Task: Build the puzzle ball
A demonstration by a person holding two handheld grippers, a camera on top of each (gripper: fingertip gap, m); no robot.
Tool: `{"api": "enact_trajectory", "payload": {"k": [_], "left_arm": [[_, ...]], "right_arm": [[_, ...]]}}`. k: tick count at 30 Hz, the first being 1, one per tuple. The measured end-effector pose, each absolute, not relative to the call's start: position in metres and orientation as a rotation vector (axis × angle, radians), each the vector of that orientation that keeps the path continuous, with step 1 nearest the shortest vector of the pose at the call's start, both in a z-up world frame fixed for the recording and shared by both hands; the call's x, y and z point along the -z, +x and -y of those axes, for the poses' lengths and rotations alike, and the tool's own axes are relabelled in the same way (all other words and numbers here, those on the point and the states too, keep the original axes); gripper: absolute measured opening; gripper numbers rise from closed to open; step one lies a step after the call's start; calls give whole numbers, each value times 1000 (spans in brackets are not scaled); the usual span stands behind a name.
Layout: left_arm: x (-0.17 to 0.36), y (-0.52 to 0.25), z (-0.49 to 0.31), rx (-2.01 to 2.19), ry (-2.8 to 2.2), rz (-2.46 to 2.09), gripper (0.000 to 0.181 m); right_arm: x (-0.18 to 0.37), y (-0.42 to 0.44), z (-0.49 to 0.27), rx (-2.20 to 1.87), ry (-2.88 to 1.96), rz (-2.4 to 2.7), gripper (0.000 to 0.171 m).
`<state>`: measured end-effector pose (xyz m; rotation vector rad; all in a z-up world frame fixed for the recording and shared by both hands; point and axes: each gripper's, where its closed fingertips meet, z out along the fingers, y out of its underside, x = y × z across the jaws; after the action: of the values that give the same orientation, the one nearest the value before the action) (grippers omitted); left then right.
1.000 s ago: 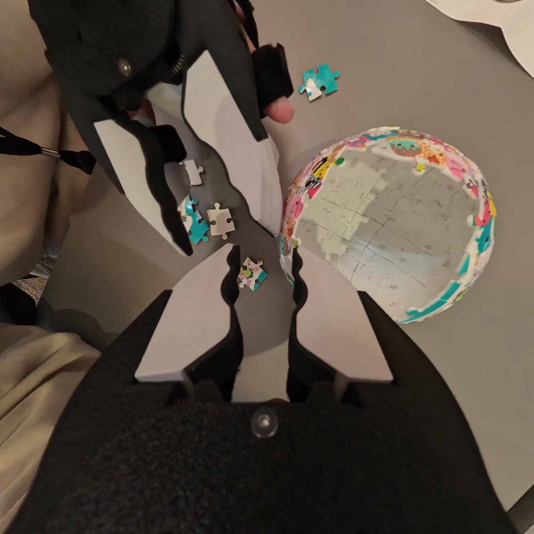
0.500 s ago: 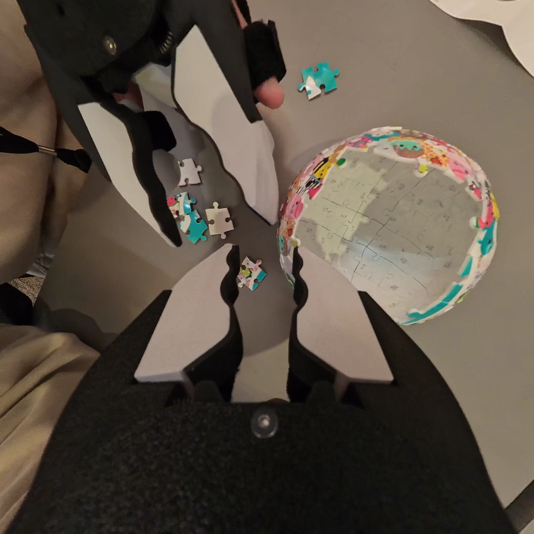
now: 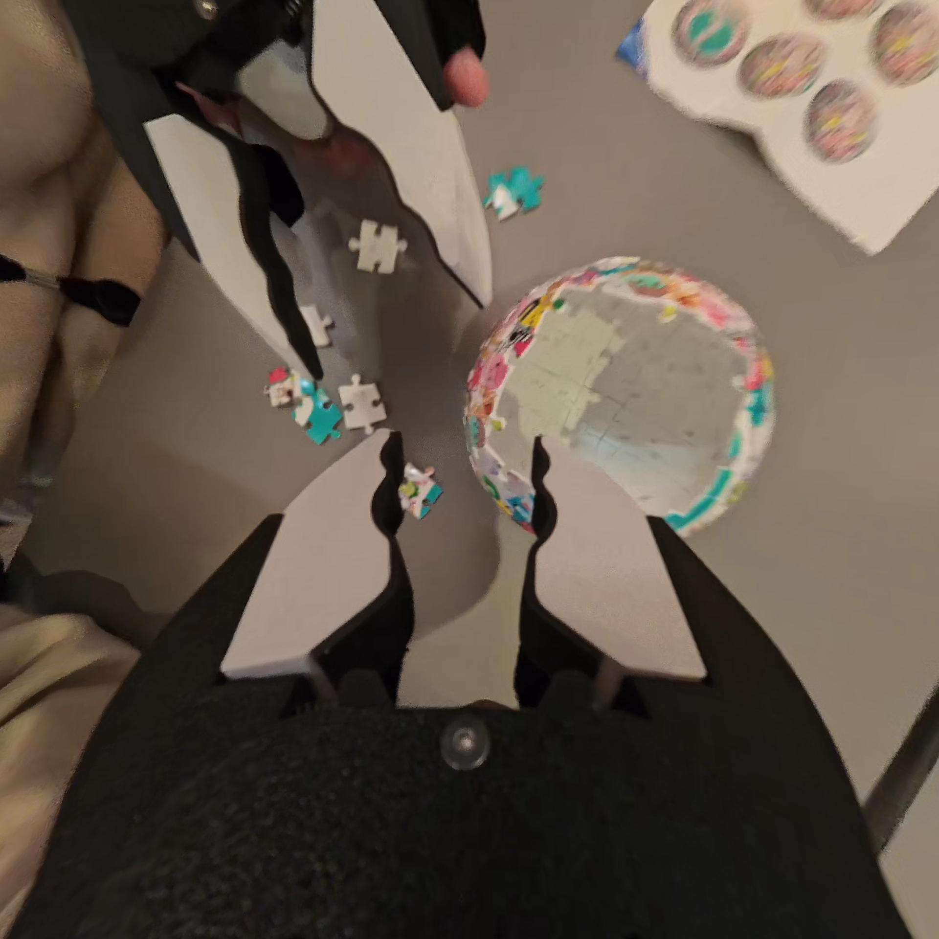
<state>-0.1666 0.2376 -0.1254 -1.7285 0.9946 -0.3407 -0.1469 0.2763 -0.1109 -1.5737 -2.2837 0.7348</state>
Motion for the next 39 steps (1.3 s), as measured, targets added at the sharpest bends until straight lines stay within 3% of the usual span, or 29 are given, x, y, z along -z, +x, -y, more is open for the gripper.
{"api": "enact_trajectory", "payload": {"k": [2,6,12,15,18,26,31,39], "left_arm": [[123,-184,-242,381,-1759,-928,76],[137,-210,-260,556,-1923,-794,87],[154,-216,-268,759,-2014,-734,89],[155,-209,-267,817,-2022,-738,91],[152,-202,-268,860,-2022,-742,92],[149,-208,-292,838,-2017,-783,103],[146,-221,-296,880,-2031,-790,98],[152,-213,-280,907,-2046,-774,100]], "right_arm": [[88,-148,-286,-756,-1530,2118,63],[65,-132,-324,-756,-1654,1637,73],[157,-118,-318,-796,-1928,1470,127],[184,-136,-311,-857,-1940,1452,134],[180,-155,-302,-926,-1894,1420,128],[190,-160,-272,-732,-1979,1398,145],[191,-155,-263,-659,-1923,1443,132],[179,-159,-307,-746,-1932,1424,131]]}}
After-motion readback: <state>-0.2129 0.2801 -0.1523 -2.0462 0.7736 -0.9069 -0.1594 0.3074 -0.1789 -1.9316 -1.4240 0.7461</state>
